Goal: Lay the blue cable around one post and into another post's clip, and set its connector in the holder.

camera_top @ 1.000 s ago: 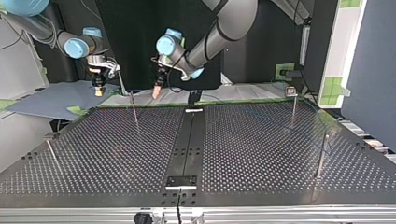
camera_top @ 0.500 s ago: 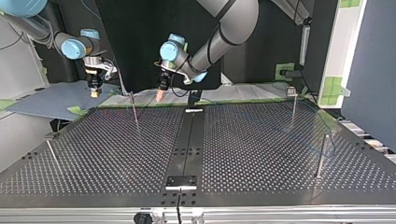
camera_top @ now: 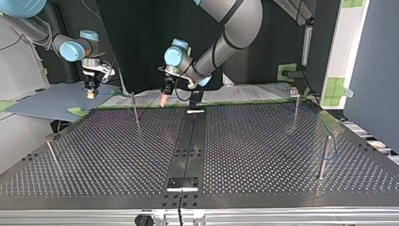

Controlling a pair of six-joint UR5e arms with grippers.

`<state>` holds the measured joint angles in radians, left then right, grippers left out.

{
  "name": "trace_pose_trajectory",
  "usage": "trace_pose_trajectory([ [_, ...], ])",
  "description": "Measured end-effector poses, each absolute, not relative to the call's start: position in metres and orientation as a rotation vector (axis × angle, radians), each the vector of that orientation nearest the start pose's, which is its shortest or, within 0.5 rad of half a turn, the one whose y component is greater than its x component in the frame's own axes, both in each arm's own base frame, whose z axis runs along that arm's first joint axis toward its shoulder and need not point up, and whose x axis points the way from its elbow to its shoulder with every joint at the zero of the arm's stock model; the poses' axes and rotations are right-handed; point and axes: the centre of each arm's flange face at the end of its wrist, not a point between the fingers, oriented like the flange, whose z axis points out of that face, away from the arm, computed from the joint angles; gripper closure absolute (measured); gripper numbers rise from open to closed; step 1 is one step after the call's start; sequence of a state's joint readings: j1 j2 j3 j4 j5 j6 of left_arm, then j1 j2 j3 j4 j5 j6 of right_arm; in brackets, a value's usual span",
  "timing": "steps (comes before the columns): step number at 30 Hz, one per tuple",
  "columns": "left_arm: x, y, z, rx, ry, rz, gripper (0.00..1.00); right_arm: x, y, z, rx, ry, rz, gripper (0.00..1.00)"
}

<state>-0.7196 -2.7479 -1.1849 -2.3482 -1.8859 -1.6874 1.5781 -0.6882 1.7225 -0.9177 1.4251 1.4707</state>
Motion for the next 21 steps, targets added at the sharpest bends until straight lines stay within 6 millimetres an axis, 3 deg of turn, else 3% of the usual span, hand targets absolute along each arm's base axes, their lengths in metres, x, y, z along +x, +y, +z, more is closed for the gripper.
trace_pose_trajectory([
  [13, 0.516, -0.580, -0.050, 0.205, 1.551, -0.438, 1.00, 0.145, -0.620, -0.017, 1.430, -1.144, 1.195, 1.00],
  [21, 0.518, -0.579, -0.050, 0.204, 1.555, -0.436, 1.00, 0.142, -0.622, -0.028, 1.452, -1.162, 1.177, 1.00],
])
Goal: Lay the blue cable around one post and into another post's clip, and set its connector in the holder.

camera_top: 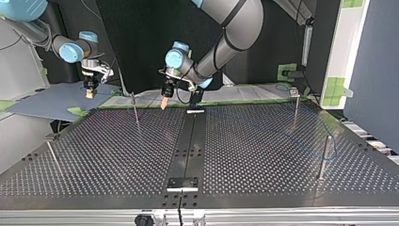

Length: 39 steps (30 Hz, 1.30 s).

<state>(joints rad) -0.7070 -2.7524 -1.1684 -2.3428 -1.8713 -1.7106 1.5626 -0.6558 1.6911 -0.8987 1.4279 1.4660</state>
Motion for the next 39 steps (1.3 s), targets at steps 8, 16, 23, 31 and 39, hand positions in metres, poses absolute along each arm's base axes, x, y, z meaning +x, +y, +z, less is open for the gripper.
trace_pose_trajectory([
  [8, 0.516, -0.582, -0.048, 0.234, 1.555, -0.469, 0.19, 0.141, -0.622, -0.030, 1.461, -1.171, 1.173, 1.00],
  [16, 0.507, -0.589, -0.052, 0.320, 1.583, -0.507, 0.00, 0.143, -0.621, -0.031, 1.471, -1.170, 1.184, 1.00],
  [23, 0.497, -0.589, -0.052, 0.402, 1.615, -0.486, 0.00, 0.144, -0.621, -0.031, 1.477, -1.169, 1.193, 1.00],
  [31, 0.476, -0.575, -0.034, 0.520, 1.671, -0.413, 0.00, 0.144, -0.621, -0.031, 1.477, -1.177, 1.203, 1.00],
  [39, 0.452, -0.571, -0.037, 0.632, 1.722, -0.358, 0.00, 0.146, -0.620, -0.031, 1.485, -1.179, 1.217, 1.00],
])
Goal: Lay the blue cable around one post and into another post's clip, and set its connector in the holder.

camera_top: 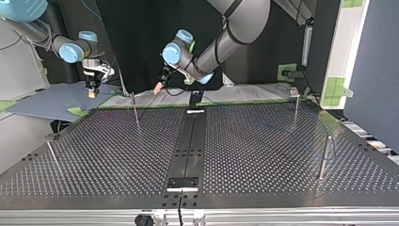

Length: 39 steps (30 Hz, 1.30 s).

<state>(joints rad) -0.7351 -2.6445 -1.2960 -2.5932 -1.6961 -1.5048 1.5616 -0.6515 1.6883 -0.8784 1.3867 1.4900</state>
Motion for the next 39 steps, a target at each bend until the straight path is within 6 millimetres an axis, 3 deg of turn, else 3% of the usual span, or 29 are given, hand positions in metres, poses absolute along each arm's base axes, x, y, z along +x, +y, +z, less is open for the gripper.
trace_pose_trajectory([
  [10, 0.433, -0.582, -0.033, 0.691, 1.729, -0.355, 0.00, 0.147, -0.620, -0.031, 1.487, -1.182, 1.223, 1.00],
  [19, 0.429, -0.591, -0.012, 0.690, 1.701, -0.368, 0.00, 0.148, -0.619, -0.031, 1.494, -1.177, 1.232, 1.00],
  [39, 0.421, -0.597, -0.003, 0.676, 1.698, -0.351, 0.00, 0.150, -0.619, -0.032, 1.495, -1.184, 1.260, 1.00],
])
